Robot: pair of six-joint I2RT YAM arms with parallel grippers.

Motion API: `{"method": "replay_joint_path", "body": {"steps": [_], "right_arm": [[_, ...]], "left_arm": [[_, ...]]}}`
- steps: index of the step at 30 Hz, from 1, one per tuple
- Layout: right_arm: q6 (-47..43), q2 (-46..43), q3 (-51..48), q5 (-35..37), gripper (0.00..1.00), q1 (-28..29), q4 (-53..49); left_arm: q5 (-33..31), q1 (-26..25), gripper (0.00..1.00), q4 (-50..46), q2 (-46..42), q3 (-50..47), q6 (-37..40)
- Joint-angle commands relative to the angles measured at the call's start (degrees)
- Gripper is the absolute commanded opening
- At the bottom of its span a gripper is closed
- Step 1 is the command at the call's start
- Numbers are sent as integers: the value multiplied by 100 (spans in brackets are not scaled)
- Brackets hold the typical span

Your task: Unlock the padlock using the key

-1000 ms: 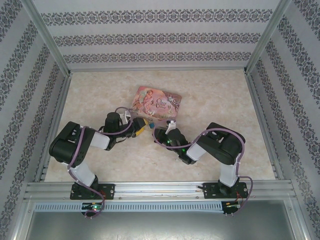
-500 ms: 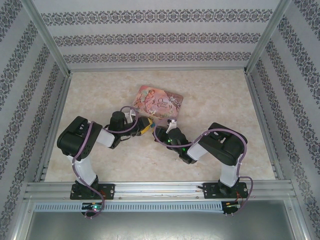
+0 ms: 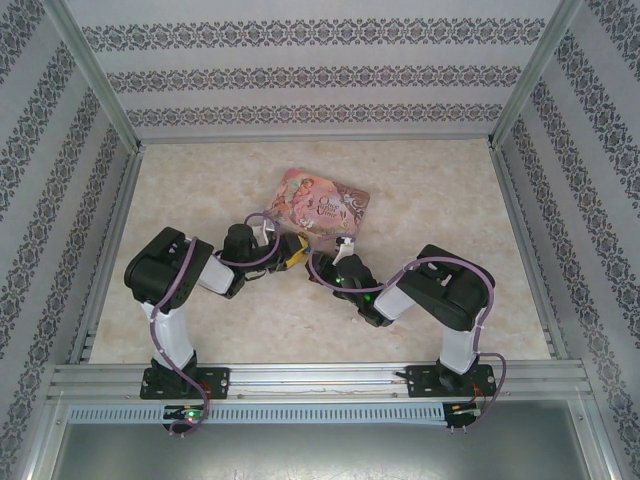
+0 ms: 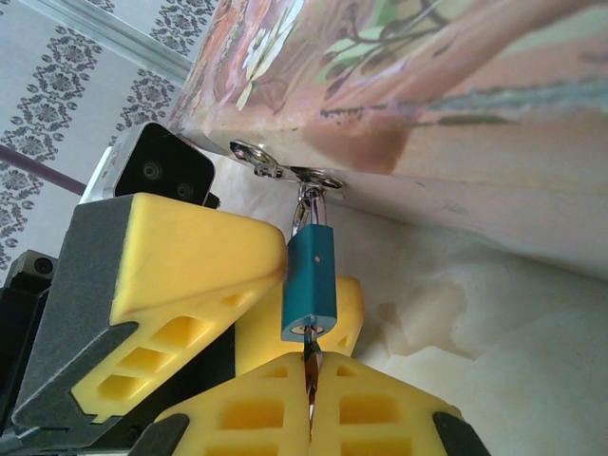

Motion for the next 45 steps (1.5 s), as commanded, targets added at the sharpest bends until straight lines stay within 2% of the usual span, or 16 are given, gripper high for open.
{"method": "replay_joint_path", "body": {"steps": [1, 14, 18, 26, 32, 40, 45], "right_arm": [[160, -191, 163, -16, 0, -26, 369], [227, -295, 37, 35, 1, -20, 361], [182, -399, -59, 123, 8, -17, 335], [-311, -895, -390, 446, 24, 31, 9], [-1597, -1792, -577, 756, 32, 126, -827], [-4906, -3124, -137, 1171, 42, 487, -3137], [-6704, -3513, -44, 1285, 48, 613, -3728]], "left_arm": [[-51, -90, 44, 491, 81, 133, -173], [-165, -144, 18, 383, 75, 169, -186], [-252, -147, 10, 107, -106, 148, -63], [-458, -146, 8, -431, -562, 116, -115], [-636, -168, 8, -1402, -1075, 203, -393], [-965, -179, 7, -3069, -1942, 331, -285], [-895, -193, 4, -3395, -2099, 394, -473]]}}
